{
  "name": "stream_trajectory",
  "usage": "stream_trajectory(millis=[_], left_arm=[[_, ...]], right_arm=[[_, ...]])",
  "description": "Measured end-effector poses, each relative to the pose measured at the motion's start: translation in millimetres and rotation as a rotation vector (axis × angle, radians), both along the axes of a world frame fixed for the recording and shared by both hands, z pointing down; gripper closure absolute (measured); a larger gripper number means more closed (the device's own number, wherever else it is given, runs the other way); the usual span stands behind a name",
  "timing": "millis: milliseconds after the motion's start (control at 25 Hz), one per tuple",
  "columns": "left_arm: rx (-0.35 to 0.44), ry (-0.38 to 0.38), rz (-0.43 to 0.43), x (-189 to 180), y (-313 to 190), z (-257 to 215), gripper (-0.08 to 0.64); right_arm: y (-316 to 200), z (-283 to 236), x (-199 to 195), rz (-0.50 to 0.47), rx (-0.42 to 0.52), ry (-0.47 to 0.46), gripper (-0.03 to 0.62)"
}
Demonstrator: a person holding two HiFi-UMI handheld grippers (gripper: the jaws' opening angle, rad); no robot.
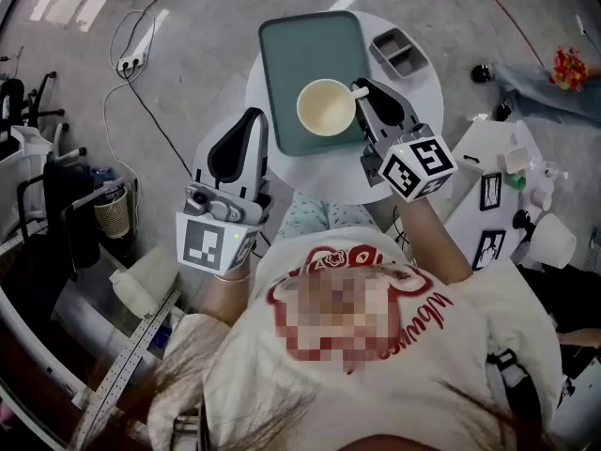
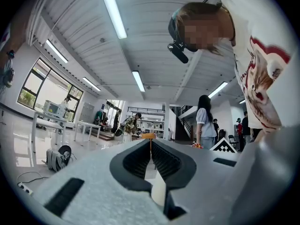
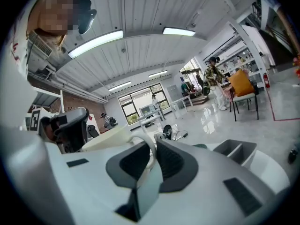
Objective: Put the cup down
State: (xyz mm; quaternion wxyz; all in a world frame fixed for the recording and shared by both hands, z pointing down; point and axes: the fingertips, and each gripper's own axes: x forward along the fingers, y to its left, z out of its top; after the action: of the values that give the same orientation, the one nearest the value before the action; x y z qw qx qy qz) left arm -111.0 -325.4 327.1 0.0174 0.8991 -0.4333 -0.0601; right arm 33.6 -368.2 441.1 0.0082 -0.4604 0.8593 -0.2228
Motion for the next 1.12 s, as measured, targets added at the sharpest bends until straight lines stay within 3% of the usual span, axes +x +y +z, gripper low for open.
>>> stream_trajectory(millis=[1120], left_arm=[[-0.041,0.018,-0.033,-19,14,3,0.545]], right_arm=[[-9,111,4,0.092,-0.162,0.038,0.545]])
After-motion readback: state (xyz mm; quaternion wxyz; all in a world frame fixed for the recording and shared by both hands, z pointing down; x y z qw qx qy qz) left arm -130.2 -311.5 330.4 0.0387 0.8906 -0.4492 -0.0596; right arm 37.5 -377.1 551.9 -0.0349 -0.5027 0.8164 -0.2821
